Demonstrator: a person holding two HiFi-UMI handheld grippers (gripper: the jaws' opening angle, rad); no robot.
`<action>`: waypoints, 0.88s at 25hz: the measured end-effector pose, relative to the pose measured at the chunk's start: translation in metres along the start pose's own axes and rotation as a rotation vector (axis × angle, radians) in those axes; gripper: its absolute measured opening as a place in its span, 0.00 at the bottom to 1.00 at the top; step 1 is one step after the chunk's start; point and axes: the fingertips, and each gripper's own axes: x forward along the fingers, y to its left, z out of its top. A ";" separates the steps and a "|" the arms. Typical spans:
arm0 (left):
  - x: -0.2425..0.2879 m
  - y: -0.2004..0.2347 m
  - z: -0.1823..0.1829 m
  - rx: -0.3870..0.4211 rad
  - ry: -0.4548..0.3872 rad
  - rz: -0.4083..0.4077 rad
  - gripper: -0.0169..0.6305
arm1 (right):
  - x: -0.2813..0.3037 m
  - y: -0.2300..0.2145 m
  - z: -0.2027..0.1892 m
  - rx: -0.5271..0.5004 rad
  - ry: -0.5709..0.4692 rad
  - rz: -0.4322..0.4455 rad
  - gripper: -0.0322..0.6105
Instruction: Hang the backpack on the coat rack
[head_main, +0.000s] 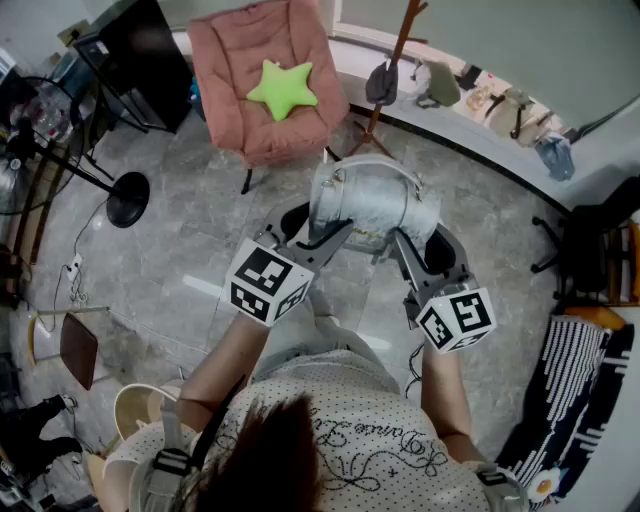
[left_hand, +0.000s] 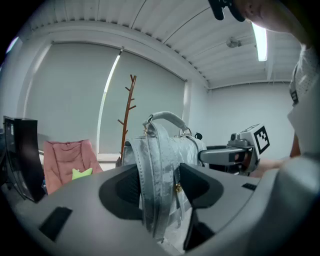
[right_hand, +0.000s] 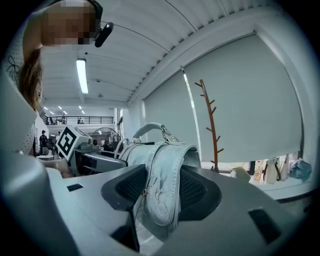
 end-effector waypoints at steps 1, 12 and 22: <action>0.002 -0.002 0.001 0.001 0.000 0.000 0.37 | -0.002 -0.002 0.000 0.000 -0.001 0.003 0.37; 0.026 -0.014 0.009 0.021 -0.006 0.007 0.37 | -0.010 -0.028 0.005 0.019 -0.030 0.025 0.36; 0.035 -0.007 0.018 0.028 0.002 0.012 0.37 | -0.001 -0.038 0.012 0.040 -0.045 0.041 0.36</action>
